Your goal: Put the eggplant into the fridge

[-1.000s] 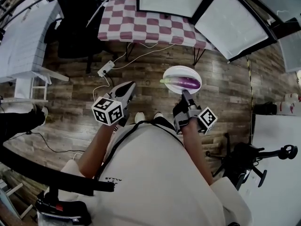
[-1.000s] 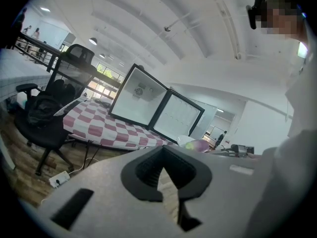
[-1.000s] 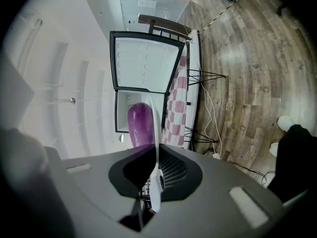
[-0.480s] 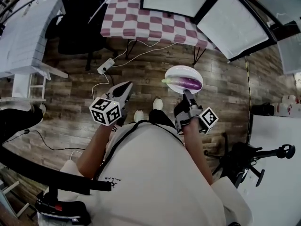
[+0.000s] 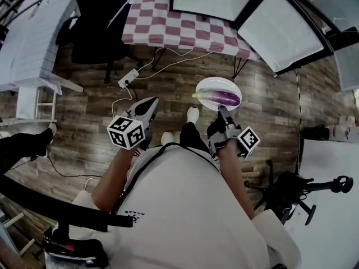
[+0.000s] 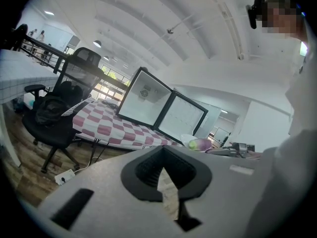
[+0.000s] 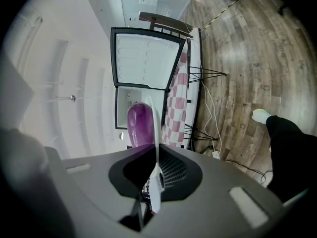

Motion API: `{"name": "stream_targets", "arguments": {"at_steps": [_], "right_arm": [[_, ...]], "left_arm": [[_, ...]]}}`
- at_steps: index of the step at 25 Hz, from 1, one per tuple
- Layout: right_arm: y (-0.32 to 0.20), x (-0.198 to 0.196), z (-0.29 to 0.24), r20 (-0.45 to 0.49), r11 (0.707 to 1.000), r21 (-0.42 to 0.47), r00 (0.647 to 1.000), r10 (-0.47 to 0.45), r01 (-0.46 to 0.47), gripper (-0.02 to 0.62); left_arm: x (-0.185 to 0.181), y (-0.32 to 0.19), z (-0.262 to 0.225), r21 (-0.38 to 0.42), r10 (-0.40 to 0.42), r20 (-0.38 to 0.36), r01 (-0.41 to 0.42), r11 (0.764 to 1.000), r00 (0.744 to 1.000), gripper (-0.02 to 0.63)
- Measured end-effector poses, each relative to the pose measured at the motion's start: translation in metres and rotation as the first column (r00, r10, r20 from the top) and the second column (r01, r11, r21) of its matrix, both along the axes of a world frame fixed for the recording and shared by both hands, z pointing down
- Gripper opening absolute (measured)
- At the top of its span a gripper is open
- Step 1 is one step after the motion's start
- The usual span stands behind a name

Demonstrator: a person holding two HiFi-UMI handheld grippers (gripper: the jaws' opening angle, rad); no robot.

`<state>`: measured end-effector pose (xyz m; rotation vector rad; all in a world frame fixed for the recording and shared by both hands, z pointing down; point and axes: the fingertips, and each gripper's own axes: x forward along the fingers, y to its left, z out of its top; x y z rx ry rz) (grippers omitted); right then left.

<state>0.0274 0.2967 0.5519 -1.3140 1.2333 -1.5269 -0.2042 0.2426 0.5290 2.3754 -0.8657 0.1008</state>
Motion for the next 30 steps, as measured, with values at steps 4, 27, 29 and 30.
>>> {"name": "stream_targets", "arguments": {"at_steps": [4, 27, 29, 30], "right_arm": [[-0.01, 0.007, 0.005, 0.002, 1.0, -0.008, 1.0, -0.005, 0.005, 0.025], [-0.17, 0.101, 0.0, 0.016, 0.996, 0.011, 0.996, -0.09, 0.089, 0.025], [-0.183, 0.112, 0.0, 0.014, 0.995, 0.01, 0.995, -0.099, 0.099, 0.025], [-0.188, 0.117, 0.001, 0.015, 0.995, 0.009, 0.994, -0.104, 0.104, 0.025]], "left_arm": [[0.008, -0.009, 0.0, -0.003, -0.002, 0.009, 0.002, 1.0, 1.0, 0.008], [0.127, -0.165, -0.019, 0.007, -0.004, 0.027, 0.004, 1.0, 1.0, 0.006], [0.139, -0.176, -0.021, 0.007, -0.011, 0.027, 0.011, 1.0, 1.0, 0.006], [0.144, -0.181, -0.021, 0.007, -0.014, 0.028, 0.014, 1.0, 0.999, 0.006]]}}
